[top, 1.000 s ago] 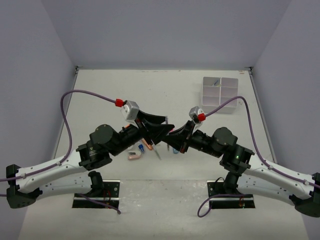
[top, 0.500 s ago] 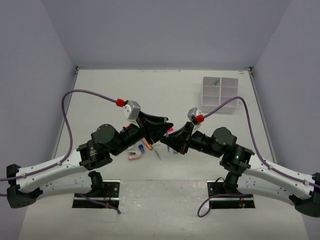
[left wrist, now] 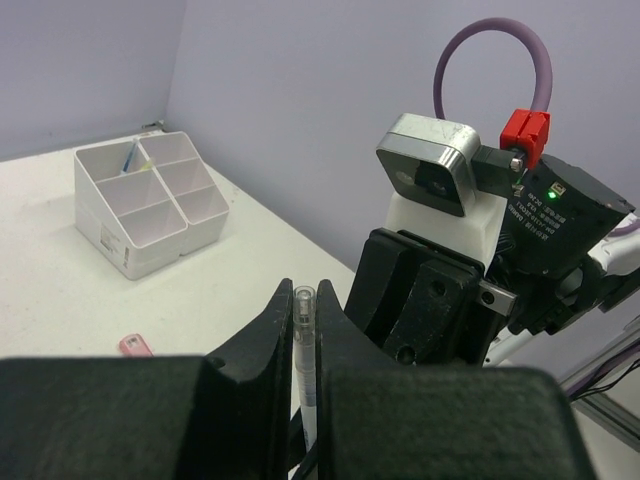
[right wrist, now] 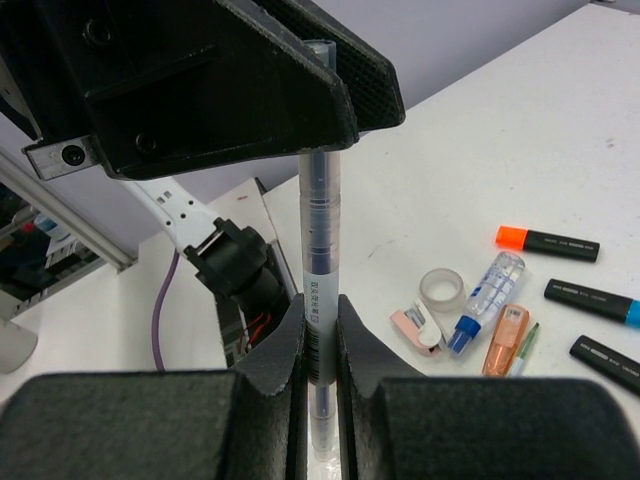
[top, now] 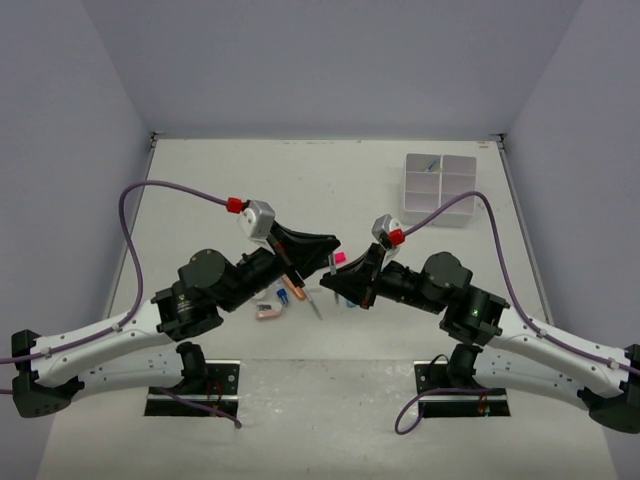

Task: Sort the stationery into containers
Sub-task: Close the pen cap on the pen.

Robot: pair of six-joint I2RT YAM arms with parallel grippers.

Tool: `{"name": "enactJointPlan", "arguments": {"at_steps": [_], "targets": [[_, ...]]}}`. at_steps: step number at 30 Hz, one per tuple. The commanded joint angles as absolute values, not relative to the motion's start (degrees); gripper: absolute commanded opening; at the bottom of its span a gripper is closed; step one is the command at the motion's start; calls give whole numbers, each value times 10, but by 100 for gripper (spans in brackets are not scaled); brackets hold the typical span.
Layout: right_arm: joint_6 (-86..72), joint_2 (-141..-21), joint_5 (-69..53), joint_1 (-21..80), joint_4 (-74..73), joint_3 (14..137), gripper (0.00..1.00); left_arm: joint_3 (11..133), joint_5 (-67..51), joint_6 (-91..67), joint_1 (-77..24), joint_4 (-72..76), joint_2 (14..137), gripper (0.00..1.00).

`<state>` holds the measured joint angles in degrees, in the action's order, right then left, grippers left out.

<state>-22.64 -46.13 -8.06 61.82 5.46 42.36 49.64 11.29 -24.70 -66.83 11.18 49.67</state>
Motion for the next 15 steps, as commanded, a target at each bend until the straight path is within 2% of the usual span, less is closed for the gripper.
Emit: {"name": "enactJointPlan", "arguments": {"at_steps": [1, 9, 15], "targets": [[-204, -459, -46, 617, 64, 489, 0, 471, 89, -257, -671, 115, 496, 0], [-157, -519, 8, 601, 14, 645, 0, 383, 49, -303, -691, 188, 492, 0], [-149, -557, -24, 559, -21, 753, 0, 347, 60, -312, -733, 225, 506, 0]]}}
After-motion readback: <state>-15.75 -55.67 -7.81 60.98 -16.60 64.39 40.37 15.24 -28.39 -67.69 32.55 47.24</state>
